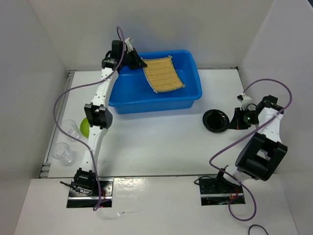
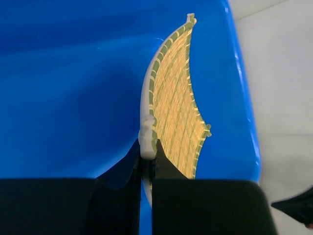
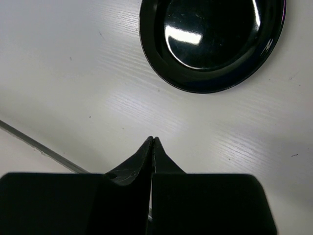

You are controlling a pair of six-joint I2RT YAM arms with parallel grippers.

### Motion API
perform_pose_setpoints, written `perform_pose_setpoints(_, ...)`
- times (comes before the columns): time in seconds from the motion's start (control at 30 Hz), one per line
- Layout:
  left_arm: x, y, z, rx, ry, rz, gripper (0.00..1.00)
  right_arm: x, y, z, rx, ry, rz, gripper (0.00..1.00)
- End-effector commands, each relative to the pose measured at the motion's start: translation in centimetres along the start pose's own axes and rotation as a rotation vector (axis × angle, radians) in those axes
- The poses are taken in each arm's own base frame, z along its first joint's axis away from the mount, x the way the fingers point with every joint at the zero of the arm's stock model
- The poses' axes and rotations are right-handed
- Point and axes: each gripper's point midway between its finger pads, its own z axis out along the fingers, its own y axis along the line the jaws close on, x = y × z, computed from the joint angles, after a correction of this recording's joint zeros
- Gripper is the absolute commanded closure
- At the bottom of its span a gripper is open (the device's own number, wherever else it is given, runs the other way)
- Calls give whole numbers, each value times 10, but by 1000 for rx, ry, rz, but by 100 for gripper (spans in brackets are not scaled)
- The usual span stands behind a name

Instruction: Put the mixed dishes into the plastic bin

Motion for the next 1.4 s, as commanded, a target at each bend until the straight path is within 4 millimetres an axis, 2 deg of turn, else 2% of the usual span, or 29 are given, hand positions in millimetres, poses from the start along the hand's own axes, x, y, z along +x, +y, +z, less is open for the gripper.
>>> perform_pose_setpoints(0.0, -18, -41, -1, 123, -81, 21, 100, -1, 1, 2, -24, -11, -4, 99)
perform_pose_setpoints(0.07, -2, -29, 18, 116, -51, 10, 100, 0, -3, 2, -24, -8, 1, 99)
perform_pose_setpoints(0.13, 9, -28, 28, 143, -26, 14, 100, 3, -2, 4, -36, 5, 15, 98)
perform_pose_setpoints(0.33, 50, 13, 62, 135, 69, -24, 100, 12, -10, 9, -87, 19, 45, 95)
perform_pose_setpoints(0.5, 58, 13, 64, 160, 100, -30, 63, 15, -13, 4, -100, 5, 64, 92)
perform_pose_setpoints(0.57, 58, 4, 62, 171, 99, -12, 48, 13, -12, 2, -94, -1, 56, 88)
perform_pose_setpoints(0.6, 48, -8, 54, 185, 80, 3, 41, 12, -11, 0, -89, -6, 49, 85)
perform_pose_setpoints(0.63, 44, -11, 51, 174, 69, 5, 24, 12, -11, 0, -89, -7, 40, 79)
perform_pose_setpoints(0.67, 41, -13, 47, 163, 65, 13, 14, 11, -10, -2, -83, -13, 32, 77)
perform_pose_setpoints(0.7, 32, -22, 38, 158, 45, 30, 7, 9, -7, -4, -86, -22, 20, 77)
perform_pose_setpoints(0.73, 29, -20, 33, 120, 38, 30, 0, 9, -7, -4, -86, -23, 20, 74)
perform_pose_setpoints(0.77, 24, -21, 27, 93, 25, 55, 0, 7, -6, -7, -78, -31, 10, 72)
perform_pose_setpoints(0.8, 13, -31, 12, 74, -3, 80, 0, 5, -4, -9, -76, -46, -11, 70)
perform_pose_setpoints(0.83, 10, -23, 5, -6, -13, 79, 0, 5, -4, -9, -76, -46, -11, 69)
perform_pose_setpoints(0.87, -1, -37, -13, -37, -45, 128, 0, 3, -3, -11, -70, -52, -19, 66)
perform_pose_setpoints(0.9, -6, -35, -24, -90, -62, 138, 0, 2, -1, -13, -63, -59, -27, 64)
perform_pose_setpoints(0.93, -4, -31, -34, -174, -64, 142, 0, 1, -1, -15, -58, -63, -33, 63)
perform_pose_setpoints(0.97, -10, -50, -53, -189, -88, 164, 0, 1, -1, -15, -58, -63, -33, 62)
perform_pose_setpoints(1.03, -7, -47, -79, -304, -88, 154, 0, -2, -1, -18, -28, -80, -39, 62)
perform_pose_setpoints(1.07, -11, -64, -100, -326, -116, 154, 0, -2, -1, -18, -28, -81, -39, 60)
perform_pose_setpoints(1.1, -6, -60, -117, -383, -102, 145, 0, -2, -1, -18, -28, -80, -30, 58)
perform_pose_setpoints(1.13, 1, -63, -125, -422, -90, 139, 0, -3, -4, -18, -15, -81, -28, 57)
perform_pose_setpoints(1.17, -6, -74, -152, -471, -136, 153, 0, -2, -5, -19, -8, -75, -28, 57)
perform_pose_setpoints(1.2, 10, -55, -157, -559, -69, 141, 0, -3, -4, -20, -3, -80, -34, 57)
perform_pose_setpoints(1.23, 15, -53, -165, -605, -67, 140, 0, -5, -6, -20, 5, -89, -24, 57)
perform_pose_setpoints(1.27, 9, -62, -196, -653, -116, 155, 0, -6, -10, -22, 35, -87, -22, 57)
perform_pose_setpoints(1.3, 12, -57, -204, -685, -113, 171, 0, -3, -12, -20, 46, -82, -5, 57)
perform_pose_setpoints(1.33, 32, -46, -223, -734, -64, 170, 0, -6, -17, -22, 78, -88, 6, 57)
perform_pose_setpoints(1.37, 42, -42, -231, -740, -55, 169, 0, -5, -21, -21, 89, -80, 26, 57)
